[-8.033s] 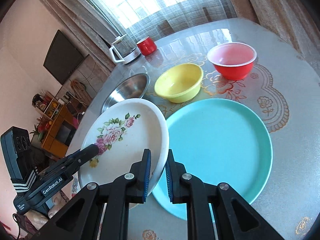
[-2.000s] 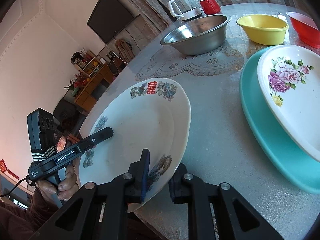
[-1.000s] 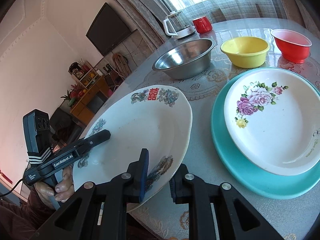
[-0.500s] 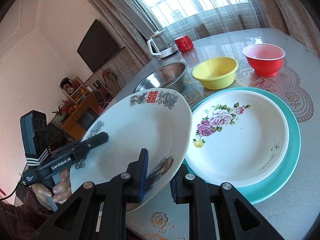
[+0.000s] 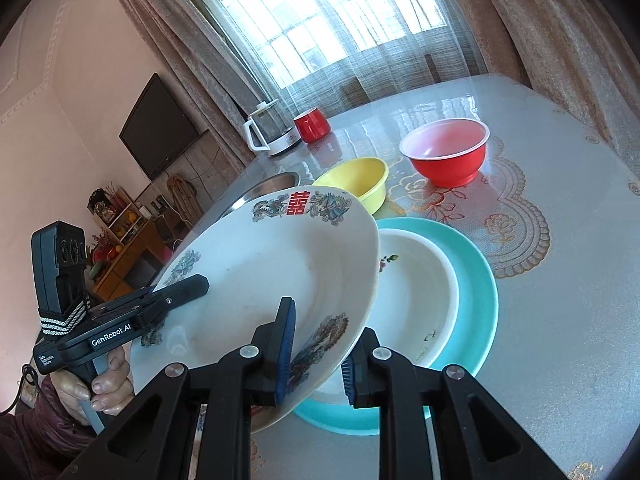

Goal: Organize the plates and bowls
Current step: 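Carry the red-print plate onto the stacked rose and teal plates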

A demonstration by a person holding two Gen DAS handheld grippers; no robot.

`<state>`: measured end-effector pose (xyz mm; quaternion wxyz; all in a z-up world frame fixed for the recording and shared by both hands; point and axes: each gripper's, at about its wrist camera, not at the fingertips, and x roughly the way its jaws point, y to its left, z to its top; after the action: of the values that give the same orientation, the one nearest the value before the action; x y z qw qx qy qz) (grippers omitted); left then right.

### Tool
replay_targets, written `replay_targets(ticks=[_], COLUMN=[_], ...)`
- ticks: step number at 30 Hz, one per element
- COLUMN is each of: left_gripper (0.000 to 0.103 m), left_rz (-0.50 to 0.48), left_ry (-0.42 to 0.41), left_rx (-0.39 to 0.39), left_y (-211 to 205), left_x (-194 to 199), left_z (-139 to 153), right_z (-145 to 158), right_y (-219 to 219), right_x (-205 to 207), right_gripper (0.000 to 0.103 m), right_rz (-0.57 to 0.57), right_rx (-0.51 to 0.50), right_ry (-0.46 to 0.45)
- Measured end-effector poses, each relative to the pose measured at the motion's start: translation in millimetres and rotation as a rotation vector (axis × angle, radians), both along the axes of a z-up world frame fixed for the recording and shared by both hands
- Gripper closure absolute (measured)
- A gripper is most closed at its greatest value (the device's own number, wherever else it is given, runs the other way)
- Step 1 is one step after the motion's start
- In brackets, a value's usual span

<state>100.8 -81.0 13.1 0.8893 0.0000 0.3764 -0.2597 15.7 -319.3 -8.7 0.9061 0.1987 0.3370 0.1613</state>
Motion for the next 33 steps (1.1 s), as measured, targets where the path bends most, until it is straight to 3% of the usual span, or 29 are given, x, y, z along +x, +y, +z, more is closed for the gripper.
replay_targets(ticks=[12, 26, 33], left_gripper=[0.077, 0.074, 0.072], left_rz=[-0.052, -0.022, 0.007], left_ry=[0.069, 0.130, 0.095], left_rx=[0.025, 0.012, 0.053], left_y=[-57, -43, -45], left_x=[24, 23, 18], left_z=[-18, -46, -45], right_z=[-13, -31, -34], right_y=[-49, -39, -33], right_x=[11, 15, 18], right_gripper=[0.083, 0.082, 0.082], right_rz=[-0.128, -0.143, -0.141], right_rx=[0.001, -0.071, -0.107], right_ry=[0.046, 0.060, 0.066])
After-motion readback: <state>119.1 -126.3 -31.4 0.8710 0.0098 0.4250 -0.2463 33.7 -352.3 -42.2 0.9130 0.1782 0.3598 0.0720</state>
